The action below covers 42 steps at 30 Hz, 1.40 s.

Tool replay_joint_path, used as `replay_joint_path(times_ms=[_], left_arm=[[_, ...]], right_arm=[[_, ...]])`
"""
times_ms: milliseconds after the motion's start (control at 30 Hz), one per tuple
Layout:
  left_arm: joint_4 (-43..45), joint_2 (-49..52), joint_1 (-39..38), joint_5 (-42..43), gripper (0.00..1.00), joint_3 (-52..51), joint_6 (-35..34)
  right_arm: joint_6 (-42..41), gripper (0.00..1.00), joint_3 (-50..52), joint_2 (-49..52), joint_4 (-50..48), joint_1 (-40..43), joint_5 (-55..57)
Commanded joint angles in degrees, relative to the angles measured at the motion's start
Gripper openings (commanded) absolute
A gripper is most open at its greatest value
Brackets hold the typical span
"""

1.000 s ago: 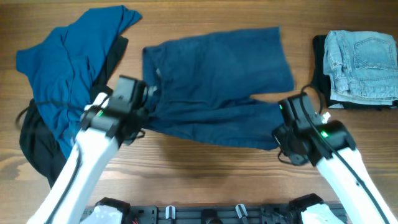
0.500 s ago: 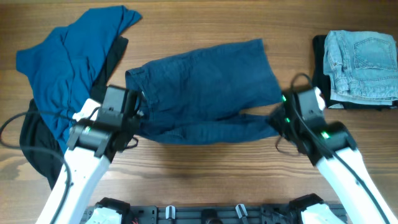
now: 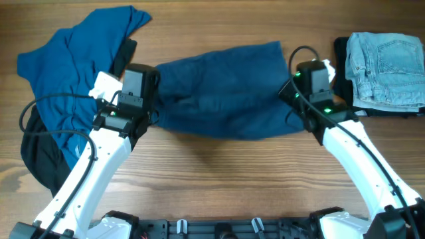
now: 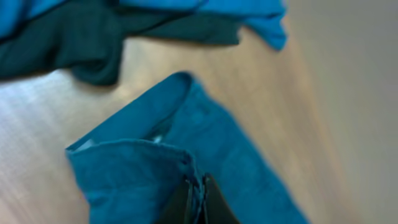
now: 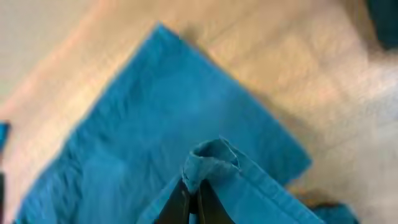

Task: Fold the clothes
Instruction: 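Fold the bottom half up over the top half with both grippers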

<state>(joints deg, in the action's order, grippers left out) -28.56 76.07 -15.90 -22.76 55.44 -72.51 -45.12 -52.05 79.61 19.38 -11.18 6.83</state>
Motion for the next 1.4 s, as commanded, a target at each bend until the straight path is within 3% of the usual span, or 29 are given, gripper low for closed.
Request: replay_joint_path(times_ms=[0,133,367,800,867,900,933,967,1000,1033,1167,1367], left_arm=[[4.52,-0.15,0.94,-4.37,0.04,0.07,0.11],[8.00,-0.04,2.97,-4.44,0.04,0.07,0.13],[12.39,5.05,4.31,-7.48,0.04,0.07,0.26],[32.89,15.47,4.31,-11.50,0.04,0.07,0.28],[36.09,16.06,4.31,-12.76,0.10,0.07,0.28],[37.46,16.55,4.31,-13.09,0.20,0.07,0.31],[39.23,17.46,4.48,-13.20,0.42,0.07,0.31],[40.81,18.47,4.63,-13.20,0.72,0.07,0.31],[43.23,20.09,4.96,-13.11,1.00,0.07,1.09],[45.46,21.46,5.29,-12.76,1.00,0.07,3.19],[51.17,24.13,5.70,-11.37,0.99,0.07,12.24],[50.42,23.63,5.90,-11.13,1.00,0.50,16.85]], right_arm=[[3.41,0.05,-3.28,-0.31,-3.04,2.80,-1.33],[7.52,0.04,-5.16,0.85,-8.66,2.97,-3.61],[7.50,0.04,-5.38,8.83,-17.03,2.97,-2.99],[7.67,0.05,-5.38,18.82,-36.48,2.97,-2.47],[7.69,0.04,-5.38,19.74,-40.65,2.97,-1.66],[7.69,0.04,-5.38,20.52,-42.95,2.97,-1.49],[7.72,0.14,-5.38,21.75,-46.36,2.95,-1.46],[7.69,0.30,-5.38,22.95,-49.37,2.97,-1.49],[7.72,0.72,-5.38,24.59,-52.89,2.95,-1.51],[7.69,0.99,-5.38,25.86,-55.32,2.97,-1.49],[9.60,0.99,-5.88,27.69,-56.94,2.97,-2.47],[16.39,0.99,-8.00,27.15,-50.69,2.97,-7.26]])
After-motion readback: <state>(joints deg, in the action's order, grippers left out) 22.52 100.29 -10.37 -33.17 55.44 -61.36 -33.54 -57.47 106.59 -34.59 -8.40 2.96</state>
